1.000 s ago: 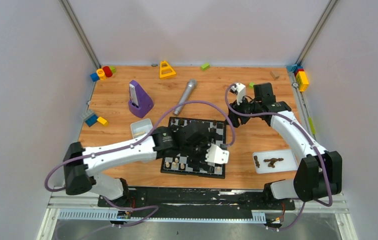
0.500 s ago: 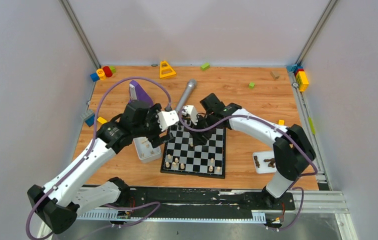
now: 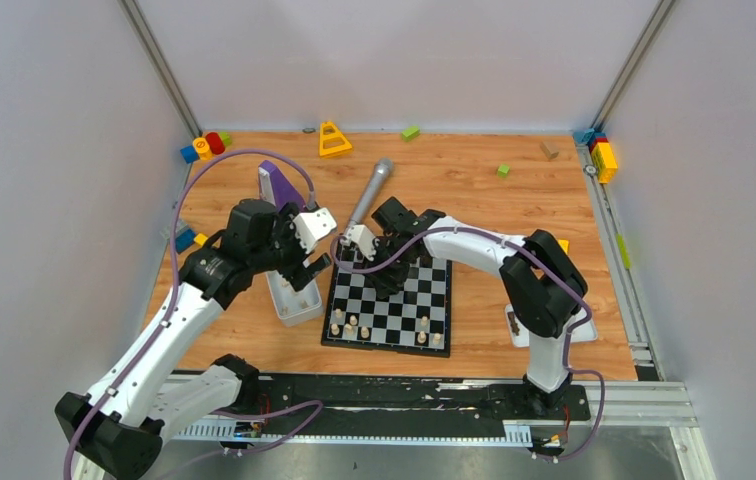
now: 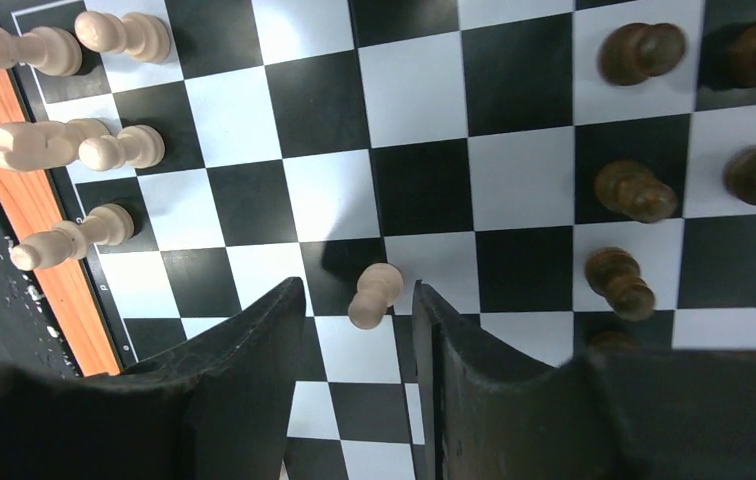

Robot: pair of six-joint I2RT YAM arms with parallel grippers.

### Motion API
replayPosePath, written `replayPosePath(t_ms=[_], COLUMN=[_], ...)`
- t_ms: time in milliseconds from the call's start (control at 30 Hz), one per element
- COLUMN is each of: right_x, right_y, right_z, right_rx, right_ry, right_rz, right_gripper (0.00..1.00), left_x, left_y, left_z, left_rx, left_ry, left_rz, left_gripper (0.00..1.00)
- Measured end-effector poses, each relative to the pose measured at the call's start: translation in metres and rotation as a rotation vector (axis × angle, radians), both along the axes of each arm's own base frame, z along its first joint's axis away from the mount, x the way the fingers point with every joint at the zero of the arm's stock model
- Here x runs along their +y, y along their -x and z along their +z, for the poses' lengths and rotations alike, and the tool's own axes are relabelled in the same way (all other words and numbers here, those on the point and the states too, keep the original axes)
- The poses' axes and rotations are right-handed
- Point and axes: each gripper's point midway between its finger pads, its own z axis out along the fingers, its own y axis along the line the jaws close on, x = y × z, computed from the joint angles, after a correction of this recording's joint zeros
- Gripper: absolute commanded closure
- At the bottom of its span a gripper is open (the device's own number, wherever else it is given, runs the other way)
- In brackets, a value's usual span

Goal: Set up the chess pieces on the board
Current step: Move the chess piece to the chessboard.

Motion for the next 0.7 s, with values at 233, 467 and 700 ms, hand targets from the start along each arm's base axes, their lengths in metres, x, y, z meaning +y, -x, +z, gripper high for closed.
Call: replayPosePath(t_ms=[233, 467, 700], right_x=[0.004, 0.006, 0.010], right_y=[0.007, 0.005, 0.021], right_z=[-0.008, -0.006, -0.006], right_rx=[-0.008, -0.018, -0.005], right_ry=[0.033, 0.035, 0.045], right_rz=[0.022, 0.019, 0.059], right_gripper=[0.76, 0.96, 1.00], left_x=[0.002, 0.007, 0.025], left_y=[-0.003, -0.005, -0.010], left_z=[0.005, 0.008, 0.016], left_rx=[-0.012, -0.025, -0.054], left_ry=[0.021, 0.034, 0.049], left_rz=[0.014, 0.042, 0.116], left_gripper=[0.06, 0.06, 0.06])
